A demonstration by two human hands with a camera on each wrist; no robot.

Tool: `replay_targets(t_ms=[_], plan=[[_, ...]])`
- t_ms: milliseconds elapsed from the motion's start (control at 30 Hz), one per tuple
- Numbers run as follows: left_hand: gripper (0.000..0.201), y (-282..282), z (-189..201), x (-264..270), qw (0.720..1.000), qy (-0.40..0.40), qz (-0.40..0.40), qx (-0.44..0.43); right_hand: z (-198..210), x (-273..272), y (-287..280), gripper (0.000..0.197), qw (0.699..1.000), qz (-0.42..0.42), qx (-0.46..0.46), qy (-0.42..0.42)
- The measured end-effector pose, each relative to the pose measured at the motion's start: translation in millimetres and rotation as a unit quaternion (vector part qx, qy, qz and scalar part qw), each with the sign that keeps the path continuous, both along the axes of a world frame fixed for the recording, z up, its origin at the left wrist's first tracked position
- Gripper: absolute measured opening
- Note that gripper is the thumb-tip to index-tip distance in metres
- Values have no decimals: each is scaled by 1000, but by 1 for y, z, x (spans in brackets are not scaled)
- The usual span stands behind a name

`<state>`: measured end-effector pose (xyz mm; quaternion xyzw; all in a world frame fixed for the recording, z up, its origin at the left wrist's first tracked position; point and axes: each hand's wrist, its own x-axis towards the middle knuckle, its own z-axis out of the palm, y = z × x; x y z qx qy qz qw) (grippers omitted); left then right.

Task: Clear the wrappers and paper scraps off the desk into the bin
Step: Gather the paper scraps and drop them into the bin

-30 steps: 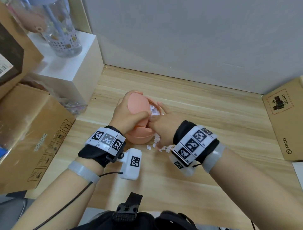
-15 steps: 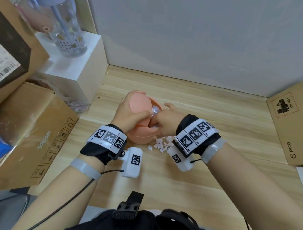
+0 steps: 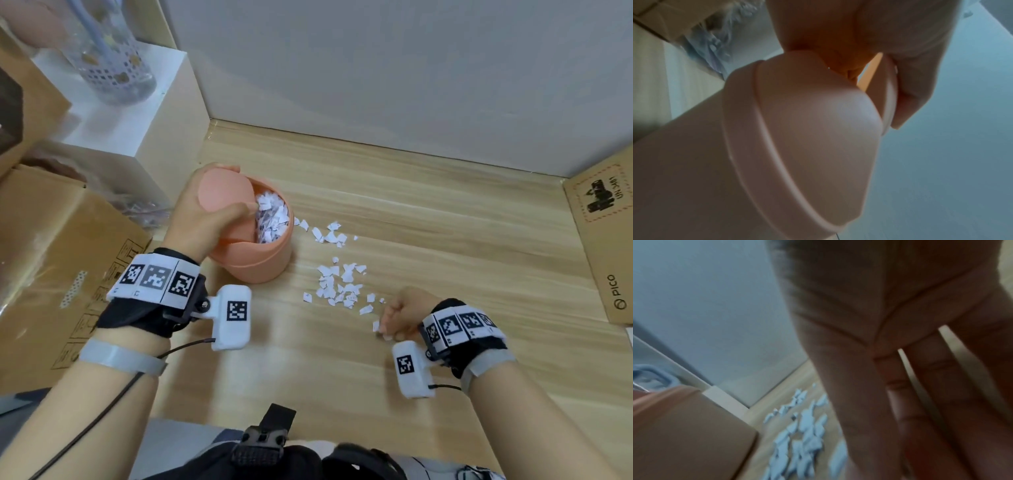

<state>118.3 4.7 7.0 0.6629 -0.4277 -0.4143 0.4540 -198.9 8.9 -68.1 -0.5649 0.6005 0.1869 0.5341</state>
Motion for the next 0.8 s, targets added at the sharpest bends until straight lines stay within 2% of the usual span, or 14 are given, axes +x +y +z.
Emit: replay_targets(t_ms=[67, 133, 200, 300, 333, 400, 433, 467, 533, 567, 667, 800], plan=[[77, 1, 0, 0, 1000, -8, -4, 1, -8, 6, 5, 6, 1000, -6, 23, -16], [79, 2, -1, 0, 1000, -22, -14, -2, -15, 24, 5, 14, 996, -64, -20, -52], [78, 3, -2, 3, 999, -28, -16, -3, -19, 47, 1, 12, 984, -127, -67, -102], [73, 5, -4, 10, 1000, -16, -3, -2, -21, 71, -11, 12, 973, -142, -129, -128], [69, 6, -4, 13, 1000, -9, 3, -5, -21, 76, -15, 14, 963, -157, -177, -128], [64, 7, -4, 16, 1000, 5, 11, -10, -22, 80, -26, 12, 921, -226, -296, -119], [63, 6, -4, 16, 1000, 8, 10, -11, -26, 80, -31, 18, 900, -240, -352, -90], [64, 6, -5, 16, 1000, 10, 8, -12, -31, 79, -37, 37, 896, -229, -378, -47], [65, 7, -7, 16, 1000, 16, 4, -15, -43, 82, -47, 73, 928, -175, -329, 16], [64, 7, -6, 16, 1000, 18, 1, -16, -50, 87, -52, 82, 945, -140, -293, 23], [64, 6, -6, 17, 1000, 19, -2, -13, -60, 111, -64, 87, 962, -10, -272, -6], [69, 5, -7, 17, 1000, 7, -2, -4, -55, 138, -82, 82, 951, 168, -257, -33]])
